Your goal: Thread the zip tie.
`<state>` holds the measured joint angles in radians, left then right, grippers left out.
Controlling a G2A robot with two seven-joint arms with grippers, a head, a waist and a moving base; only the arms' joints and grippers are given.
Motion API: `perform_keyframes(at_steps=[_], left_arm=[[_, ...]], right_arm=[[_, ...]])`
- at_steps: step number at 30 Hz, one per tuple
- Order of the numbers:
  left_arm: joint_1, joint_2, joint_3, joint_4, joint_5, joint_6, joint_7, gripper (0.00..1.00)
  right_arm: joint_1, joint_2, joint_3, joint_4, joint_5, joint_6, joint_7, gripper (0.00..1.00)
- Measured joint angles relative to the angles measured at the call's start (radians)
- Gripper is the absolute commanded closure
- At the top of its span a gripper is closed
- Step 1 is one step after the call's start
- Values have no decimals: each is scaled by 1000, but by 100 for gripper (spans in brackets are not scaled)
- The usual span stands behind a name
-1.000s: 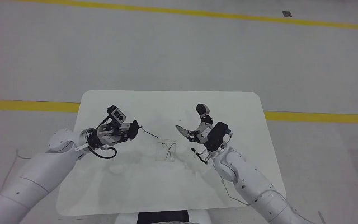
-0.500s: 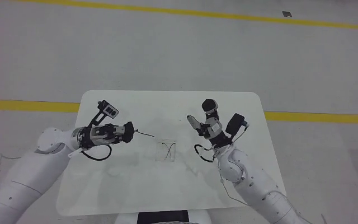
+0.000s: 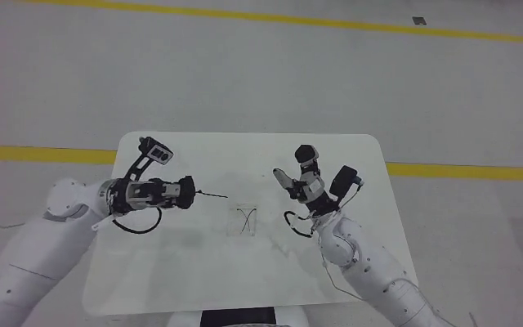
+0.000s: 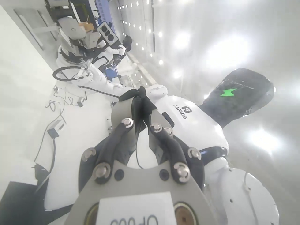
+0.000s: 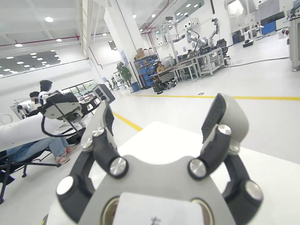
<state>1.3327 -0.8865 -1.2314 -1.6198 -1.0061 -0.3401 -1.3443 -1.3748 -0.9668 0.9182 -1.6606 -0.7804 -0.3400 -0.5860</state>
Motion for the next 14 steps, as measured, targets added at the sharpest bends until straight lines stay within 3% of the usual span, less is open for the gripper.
perform_keyframes(at_steps=[4, 14], left_arm=[[19, -12, -22, -15, 46, 0, -17, 100], [20, -13, -22, -15, 47, 0, -17, 100]], right_arm=[[0, 0, 0, 0, 0, 0, 0, 0], [0, 0, 0, 0, 0, 0, 0, 0]])
